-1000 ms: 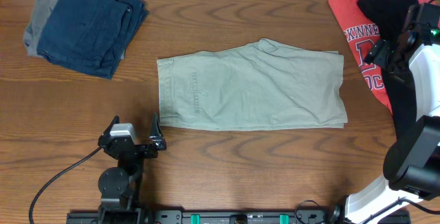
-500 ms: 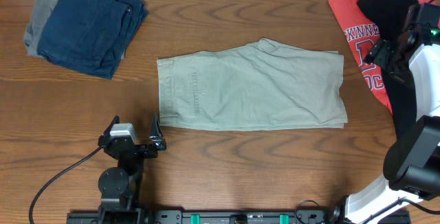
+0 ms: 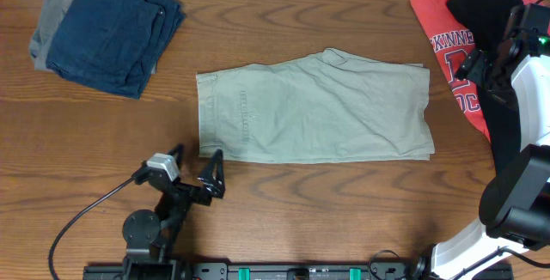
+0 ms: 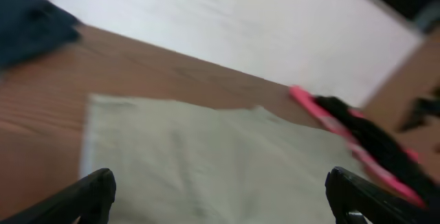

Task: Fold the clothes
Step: 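Retract the right gripper to the right side, then reach the left gripper to the shorts' left edge and grasp it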

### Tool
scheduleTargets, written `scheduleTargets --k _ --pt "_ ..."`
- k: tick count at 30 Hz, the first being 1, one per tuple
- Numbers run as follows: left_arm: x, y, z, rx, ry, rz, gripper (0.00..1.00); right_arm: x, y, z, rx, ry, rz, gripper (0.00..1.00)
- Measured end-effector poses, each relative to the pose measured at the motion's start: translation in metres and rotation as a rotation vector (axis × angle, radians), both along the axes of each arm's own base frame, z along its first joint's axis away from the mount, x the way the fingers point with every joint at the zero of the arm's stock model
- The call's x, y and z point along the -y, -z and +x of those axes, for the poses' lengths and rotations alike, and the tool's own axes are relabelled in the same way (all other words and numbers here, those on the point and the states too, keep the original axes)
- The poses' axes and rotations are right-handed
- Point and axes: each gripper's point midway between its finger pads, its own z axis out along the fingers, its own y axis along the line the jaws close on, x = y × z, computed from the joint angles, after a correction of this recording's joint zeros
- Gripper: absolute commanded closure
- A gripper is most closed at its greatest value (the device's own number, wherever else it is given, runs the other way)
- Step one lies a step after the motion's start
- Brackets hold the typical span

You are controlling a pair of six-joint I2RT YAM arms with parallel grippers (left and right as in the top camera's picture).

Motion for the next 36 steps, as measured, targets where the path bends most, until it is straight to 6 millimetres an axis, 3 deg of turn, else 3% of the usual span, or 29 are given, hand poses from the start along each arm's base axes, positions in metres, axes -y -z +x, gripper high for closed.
scheduleTargets --k 6,14,22,26,30,36 --pt "0.022 -0.007 -0.011 -0.014 0.142 -0.062 0.02 0.000 0.000 0.000 0.000 0.000 0.000 0.01" --pt "0.014 -0.054 -0.012 -0.136 0.105 0.066 0.02 0.000 0.000 0.000 0.000 0.000 0.000 0.01" --pt "-0.010 -0.044 0.020 -0.730 0.066 0.304 0.02 0.000 0.000 0.000 -0.001 0.000 0.001 0.01" --pt "-0.015 -0.042 0.062 -0.889 0.077 0.368 0.02 0.000 0.000 0.000 -0.001 0.000 0.000 0.01" --pt "-0.016 -0.013 0.098 -0.971 0.088 0.394 0.02 0.000 0.000 0.000 -0.001 0.000 0.000 0.01" --pt "-0.018 0.059 0.117 -1.145 0.114 0.417 0.02 0.000 0.000 0.000 0.000 0.000 0.000 0.01"
